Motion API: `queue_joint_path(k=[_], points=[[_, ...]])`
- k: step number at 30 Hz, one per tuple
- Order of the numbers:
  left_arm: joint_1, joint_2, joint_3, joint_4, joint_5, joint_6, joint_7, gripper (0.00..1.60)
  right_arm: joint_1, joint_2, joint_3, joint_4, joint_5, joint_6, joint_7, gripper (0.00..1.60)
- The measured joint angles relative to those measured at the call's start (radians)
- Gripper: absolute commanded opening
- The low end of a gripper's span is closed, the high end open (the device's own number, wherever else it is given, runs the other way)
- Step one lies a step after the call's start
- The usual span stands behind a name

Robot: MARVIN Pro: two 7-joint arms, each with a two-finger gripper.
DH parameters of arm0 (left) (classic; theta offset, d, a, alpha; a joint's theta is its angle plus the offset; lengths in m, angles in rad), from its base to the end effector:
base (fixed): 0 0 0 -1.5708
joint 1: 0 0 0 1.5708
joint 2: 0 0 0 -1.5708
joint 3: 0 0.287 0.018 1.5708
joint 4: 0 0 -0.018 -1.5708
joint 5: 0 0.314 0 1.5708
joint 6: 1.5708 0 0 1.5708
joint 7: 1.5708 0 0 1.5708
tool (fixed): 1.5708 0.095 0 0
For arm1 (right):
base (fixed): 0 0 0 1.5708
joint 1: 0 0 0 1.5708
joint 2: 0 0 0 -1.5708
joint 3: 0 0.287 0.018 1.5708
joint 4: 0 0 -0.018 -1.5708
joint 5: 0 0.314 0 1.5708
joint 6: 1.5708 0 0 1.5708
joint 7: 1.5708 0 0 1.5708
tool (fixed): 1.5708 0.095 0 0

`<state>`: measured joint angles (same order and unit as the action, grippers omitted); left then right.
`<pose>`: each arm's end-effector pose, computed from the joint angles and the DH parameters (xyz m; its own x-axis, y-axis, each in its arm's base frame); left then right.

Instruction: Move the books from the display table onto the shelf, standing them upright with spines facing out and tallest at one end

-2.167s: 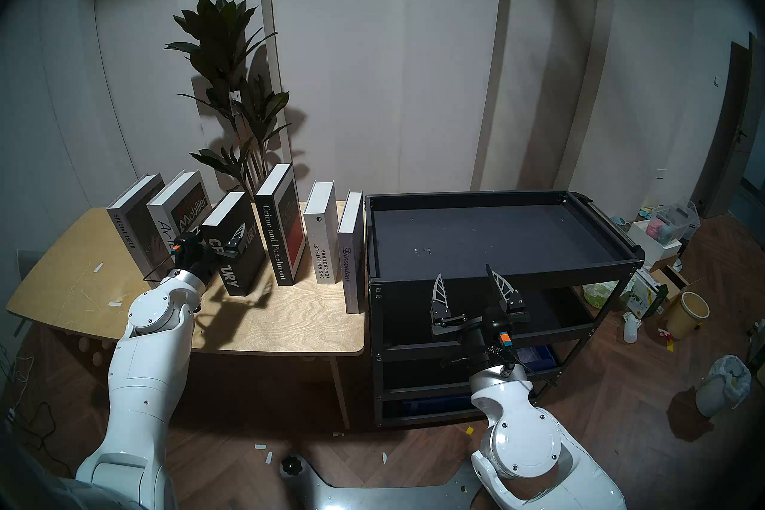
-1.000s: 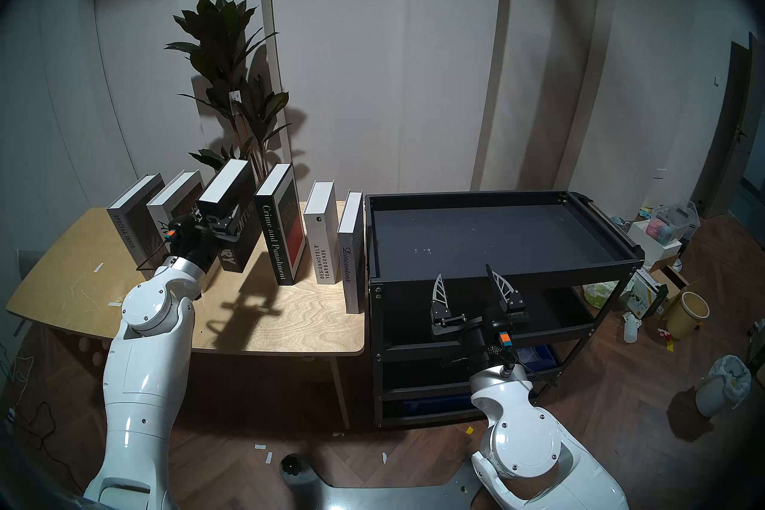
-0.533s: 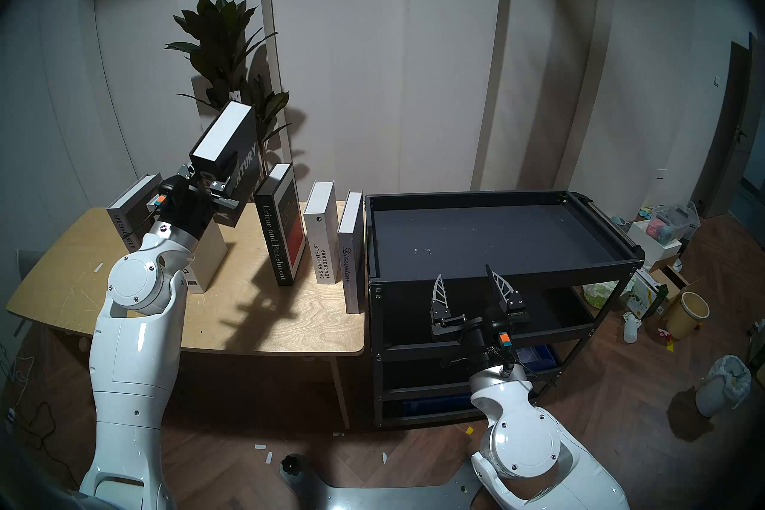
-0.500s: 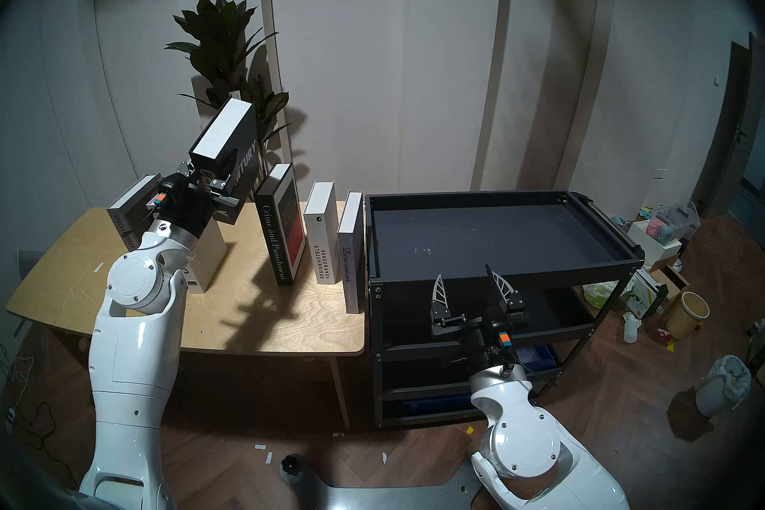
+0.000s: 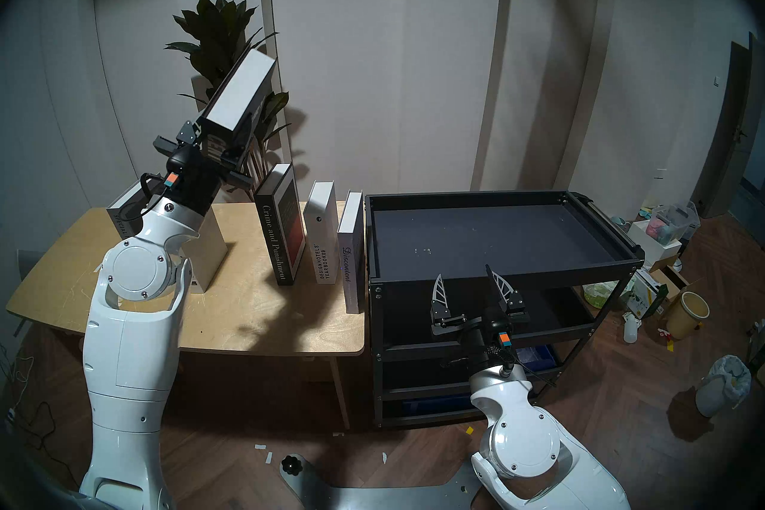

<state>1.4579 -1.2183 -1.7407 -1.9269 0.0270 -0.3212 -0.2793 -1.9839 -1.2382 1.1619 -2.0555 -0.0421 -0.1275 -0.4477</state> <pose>0.3995 0.0845 -0.0712 -0.6866 -0.3921 0.6123 0.0184 -0.8513 -0.5244 0.2739 0.0706 -0.2690 -0.1626 0.0873 0.9828 0.0626 -0.9932 0.0986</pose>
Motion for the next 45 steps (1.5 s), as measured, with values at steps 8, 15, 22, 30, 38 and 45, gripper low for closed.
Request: queue_joint_path(k=[8, 15, 22, 30, 38, 45], points=[[-0.059, -0.043, 0.119, -0.109, -0.031, -0.038, 0.003, 0.00, 0.004, 0.005, -0.004, 0.003, 0.003, 0.000, -0.006, 1.60], [-0.083, -0.095, 0.230, -0.205, -0.092, 0.020, 0.004, 0.00, 0.006, 0.009, -0.008, 0.005, 0.005, 0.000, -0.011, 1.60], [-0.082, -0.165, 0.353, -0.242, -0.138, 0.161, 0.050, 0.00, 0.009, 0.014, -0.012, 0.005, 0.007, 0.000, -0.017, 1.60], [-0.083, -0.248, 0.453, -0.207, -0.158, 0.322, 0.157, 0.00, 0.012, 0.018, -0.016, 0.006, 0.010, 0.000, -0.023, 1.60], [-0.096, -0.328, 0.546, -0.192, -0.187, 0.492, 0.272, 0.00, 0.016, 0.023, -0.020, 0.008, 0.012, 0.000, -0.029, 1.60], [-0.123, -0.383, 0.611, -0.176, -0.220, 0.658, 0.415, 0.00, 0.035, 0.024, -0.006, 0.012, 0.000, 0.001, -0.047, 1.60]])
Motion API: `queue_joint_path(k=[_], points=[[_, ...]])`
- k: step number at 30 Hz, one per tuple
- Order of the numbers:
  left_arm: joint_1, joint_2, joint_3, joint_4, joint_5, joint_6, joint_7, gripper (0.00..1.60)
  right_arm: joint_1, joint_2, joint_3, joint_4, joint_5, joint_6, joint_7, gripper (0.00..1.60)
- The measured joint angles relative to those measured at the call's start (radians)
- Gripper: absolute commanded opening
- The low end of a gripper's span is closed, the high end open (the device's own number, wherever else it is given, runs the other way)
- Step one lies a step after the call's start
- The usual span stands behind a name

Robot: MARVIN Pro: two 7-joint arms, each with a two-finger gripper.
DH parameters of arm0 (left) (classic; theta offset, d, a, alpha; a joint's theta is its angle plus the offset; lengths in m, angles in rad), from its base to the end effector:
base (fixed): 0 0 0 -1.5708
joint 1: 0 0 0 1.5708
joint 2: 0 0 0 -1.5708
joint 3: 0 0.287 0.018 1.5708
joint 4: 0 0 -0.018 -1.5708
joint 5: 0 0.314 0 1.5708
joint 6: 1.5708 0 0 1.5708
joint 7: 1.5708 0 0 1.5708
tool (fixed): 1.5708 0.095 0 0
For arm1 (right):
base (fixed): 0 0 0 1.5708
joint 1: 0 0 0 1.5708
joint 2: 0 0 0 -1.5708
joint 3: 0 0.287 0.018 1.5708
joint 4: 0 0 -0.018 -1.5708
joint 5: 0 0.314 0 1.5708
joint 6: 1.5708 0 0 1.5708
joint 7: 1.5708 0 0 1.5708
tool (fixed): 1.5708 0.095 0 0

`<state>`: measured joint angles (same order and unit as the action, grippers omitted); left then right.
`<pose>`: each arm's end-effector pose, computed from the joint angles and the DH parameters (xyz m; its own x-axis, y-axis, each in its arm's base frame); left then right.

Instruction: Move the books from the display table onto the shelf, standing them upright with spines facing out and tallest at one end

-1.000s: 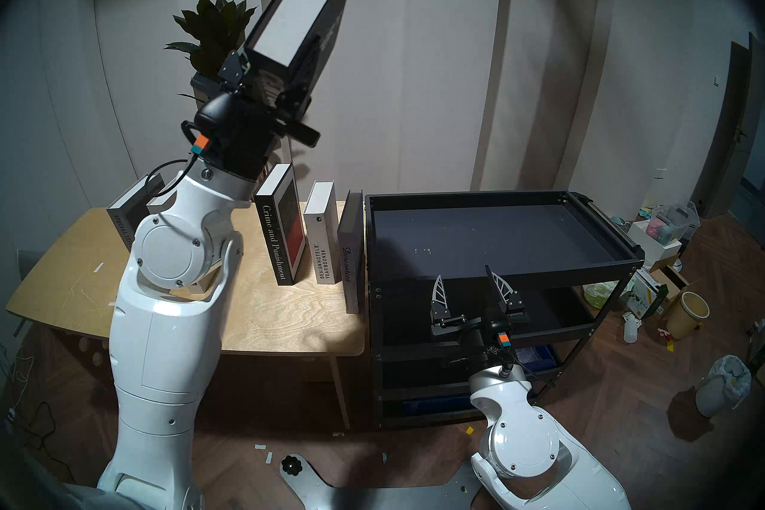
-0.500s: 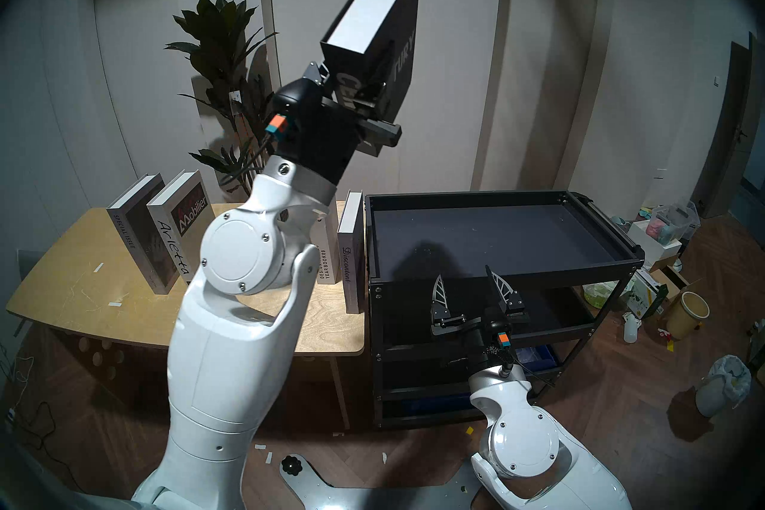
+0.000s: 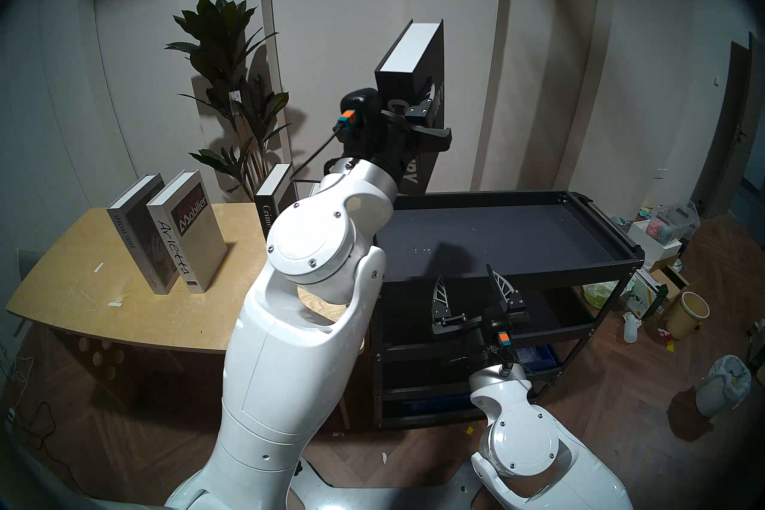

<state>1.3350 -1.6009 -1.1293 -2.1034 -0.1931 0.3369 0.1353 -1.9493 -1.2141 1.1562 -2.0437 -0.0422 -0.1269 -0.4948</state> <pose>0.3748 -0.1648 -0.0349 -0.3117 0.2720 0.9104 -0.4274 -0.8959 0.1213 0.2821 0.0641 -0.2655 -0.1855 0.1109 0.9764 0.0263 -0.9927 0.1178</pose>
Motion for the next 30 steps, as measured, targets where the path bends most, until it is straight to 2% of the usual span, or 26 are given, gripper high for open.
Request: queue_joint_path(k=[10, 18, 30], points=[[-0.032, -0.042, 0.011, 0.026, -0.047, 0.184, 0.183, 0.00, 0.080, -0.027, 0.017, -0.001, -0.033, 0.020, -0.028, 1.60], [-0.068, -0.072, 0.025, 0.048, -0.131, 0.302, 0.350, 0.00, 0.167, -0.079, -0.033, -0.012, -0.052, 0.068, -0.041, 1.60], [-0.143, -0.124, 0.069, 0.061, -0.282, 0.369, 0.559, 0.00, 0.235, -0.139, -0.123, -0.018, -0.032, 0.136, -0.039, 1.60]])
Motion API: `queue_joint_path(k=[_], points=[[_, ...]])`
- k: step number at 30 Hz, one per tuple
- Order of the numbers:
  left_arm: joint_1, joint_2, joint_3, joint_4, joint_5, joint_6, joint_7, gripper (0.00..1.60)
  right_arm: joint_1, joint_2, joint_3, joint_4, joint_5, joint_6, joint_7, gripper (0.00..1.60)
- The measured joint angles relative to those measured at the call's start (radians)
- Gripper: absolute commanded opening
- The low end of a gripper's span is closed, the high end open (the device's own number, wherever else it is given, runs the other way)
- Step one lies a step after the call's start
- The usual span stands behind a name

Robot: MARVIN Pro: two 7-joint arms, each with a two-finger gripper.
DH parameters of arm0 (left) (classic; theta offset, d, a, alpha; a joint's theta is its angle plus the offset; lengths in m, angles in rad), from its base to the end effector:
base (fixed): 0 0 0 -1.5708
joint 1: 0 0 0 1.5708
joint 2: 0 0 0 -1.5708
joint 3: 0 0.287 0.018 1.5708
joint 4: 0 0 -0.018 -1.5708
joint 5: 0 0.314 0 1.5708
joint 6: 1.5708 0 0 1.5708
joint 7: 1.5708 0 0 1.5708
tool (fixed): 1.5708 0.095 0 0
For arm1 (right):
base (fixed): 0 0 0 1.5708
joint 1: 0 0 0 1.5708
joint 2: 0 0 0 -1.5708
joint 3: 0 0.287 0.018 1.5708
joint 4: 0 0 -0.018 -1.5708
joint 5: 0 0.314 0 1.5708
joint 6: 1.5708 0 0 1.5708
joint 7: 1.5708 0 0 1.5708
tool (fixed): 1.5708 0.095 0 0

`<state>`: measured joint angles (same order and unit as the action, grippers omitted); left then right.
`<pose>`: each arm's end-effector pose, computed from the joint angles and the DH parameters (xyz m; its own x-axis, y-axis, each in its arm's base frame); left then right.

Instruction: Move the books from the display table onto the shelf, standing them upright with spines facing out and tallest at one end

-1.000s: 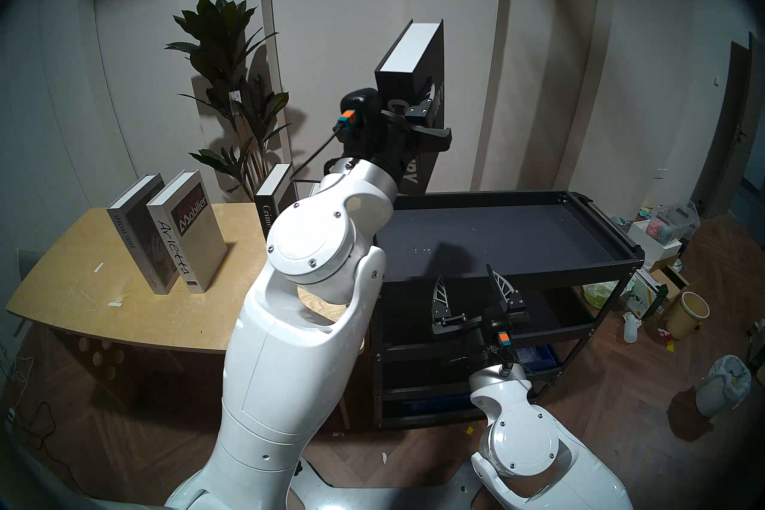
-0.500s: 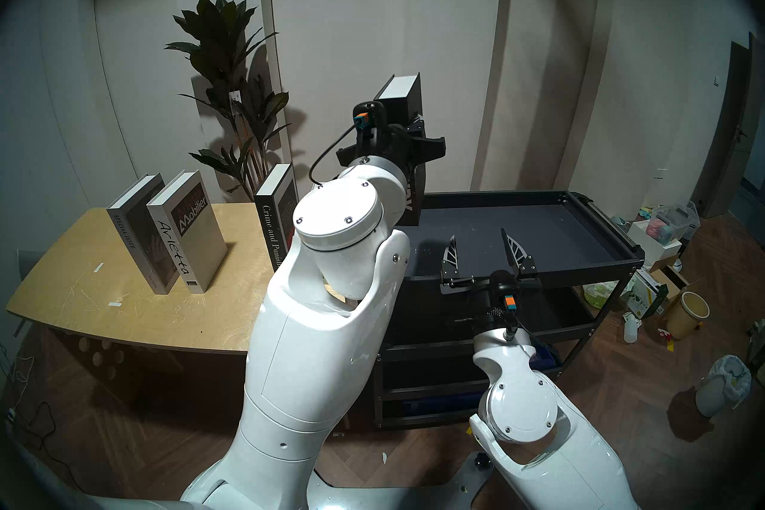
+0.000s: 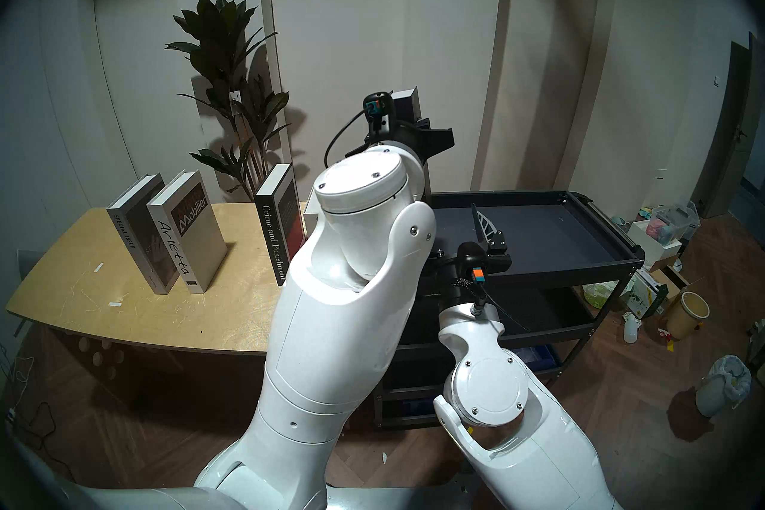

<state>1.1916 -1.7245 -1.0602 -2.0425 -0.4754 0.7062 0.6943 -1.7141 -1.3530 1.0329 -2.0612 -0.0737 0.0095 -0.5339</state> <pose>0.3916 -0.1893 -0.0275 0.0589 0.3069 0.9499 -0.1692 -0.9347 0.3125 0.3221 0.1221 -0.1918 -0.3008 0.0220 0.9534 0.0316 -0.9990 0.0330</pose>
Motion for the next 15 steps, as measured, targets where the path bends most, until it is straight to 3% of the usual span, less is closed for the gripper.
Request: queue_joint_path(k=[15], points=[[-0.059, -0.046, 0.051, 0.026, -0.204, 0.014, 0.302, 0.00, 0.102, -0.029, -0.008, 0.074, 0.071, 0.042, 0.073, 1.60]])
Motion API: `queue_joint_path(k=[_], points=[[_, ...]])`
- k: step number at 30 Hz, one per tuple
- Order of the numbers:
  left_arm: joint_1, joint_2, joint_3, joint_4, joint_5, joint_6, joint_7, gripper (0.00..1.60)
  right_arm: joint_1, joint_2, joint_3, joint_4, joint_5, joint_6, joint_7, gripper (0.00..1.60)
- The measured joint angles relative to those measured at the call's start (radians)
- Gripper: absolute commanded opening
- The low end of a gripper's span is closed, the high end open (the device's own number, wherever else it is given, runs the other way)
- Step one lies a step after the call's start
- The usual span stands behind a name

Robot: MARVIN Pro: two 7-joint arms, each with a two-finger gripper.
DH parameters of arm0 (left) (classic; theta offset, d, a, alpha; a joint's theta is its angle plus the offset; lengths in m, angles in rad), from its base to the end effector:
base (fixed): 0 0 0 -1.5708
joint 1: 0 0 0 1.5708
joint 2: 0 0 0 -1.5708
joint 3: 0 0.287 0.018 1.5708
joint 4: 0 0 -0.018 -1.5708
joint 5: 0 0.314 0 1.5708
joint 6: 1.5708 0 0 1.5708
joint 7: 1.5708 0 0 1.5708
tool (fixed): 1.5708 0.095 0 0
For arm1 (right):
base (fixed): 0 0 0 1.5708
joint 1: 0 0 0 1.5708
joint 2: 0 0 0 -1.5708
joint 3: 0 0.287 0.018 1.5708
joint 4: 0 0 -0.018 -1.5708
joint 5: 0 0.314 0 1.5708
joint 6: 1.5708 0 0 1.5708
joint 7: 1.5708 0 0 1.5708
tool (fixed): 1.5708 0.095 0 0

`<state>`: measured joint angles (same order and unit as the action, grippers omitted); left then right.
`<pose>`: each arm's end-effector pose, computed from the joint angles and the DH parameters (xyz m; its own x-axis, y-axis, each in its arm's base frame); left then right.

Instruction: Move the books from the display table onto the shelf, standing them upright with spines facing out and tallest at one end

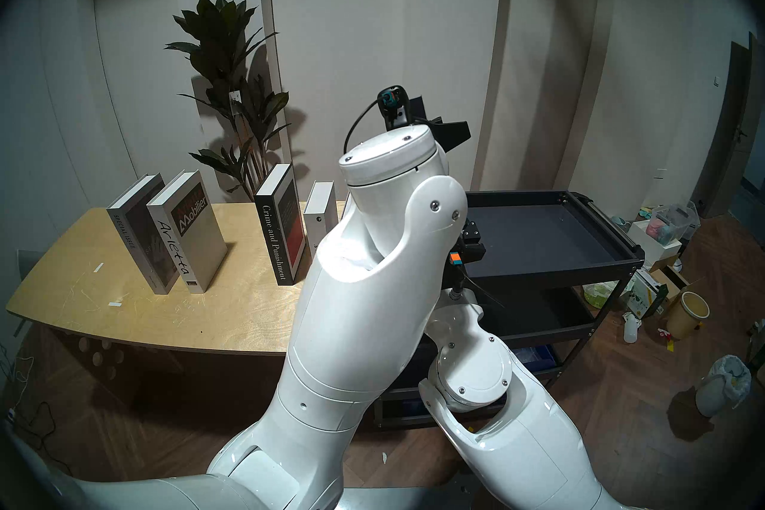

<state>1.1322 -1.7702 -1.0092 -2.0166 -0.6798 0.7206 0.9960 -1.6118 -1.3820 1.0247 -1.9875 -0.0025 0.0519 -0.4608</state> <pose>0.3862 -0.2068 -0.0209 0.1712 0.3734 0.9117 -0.0682 -0.9187 0.3891 0.3494 0.1370 -0.1892 -0.2669 -0.0046 0.9637 0.1105 -0.9935 0.0259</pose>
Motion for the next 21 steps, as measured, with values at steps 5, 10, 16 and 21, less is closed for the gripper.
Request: queue_joint_path(k=[5, 10, 16, 21], points=[[-0.005, -0.002, 0.022, 0.002, -0.043, -0.019, 0.091, 0.00, 0.033, -0.006, 0.005, 0.034, 0.010, -0.012, 0.013, 1.60], [-0.011, 0.010, 0.039, 0.001, -0.059, -0.045, 0.125, 0.00, 0.043, -0.011, 0.004, 0.049, 0.024, -0.024, 0.016, 1.60], [-0.006, 0.055, 0.075, -0.034, -0.066, -0.092, 0.110, 0.00, 0.057, -0.030, 0.009, 0.058, 0.075, -0.025, 0.020, 1.60], [0.012, 0.101, 0.125, -0.075, -0.053, -0.125, 0.075, 0.00, 0.081, -0.053, 0.027, 0.069, 0.145, -0.003, 0.028, 1.60]])
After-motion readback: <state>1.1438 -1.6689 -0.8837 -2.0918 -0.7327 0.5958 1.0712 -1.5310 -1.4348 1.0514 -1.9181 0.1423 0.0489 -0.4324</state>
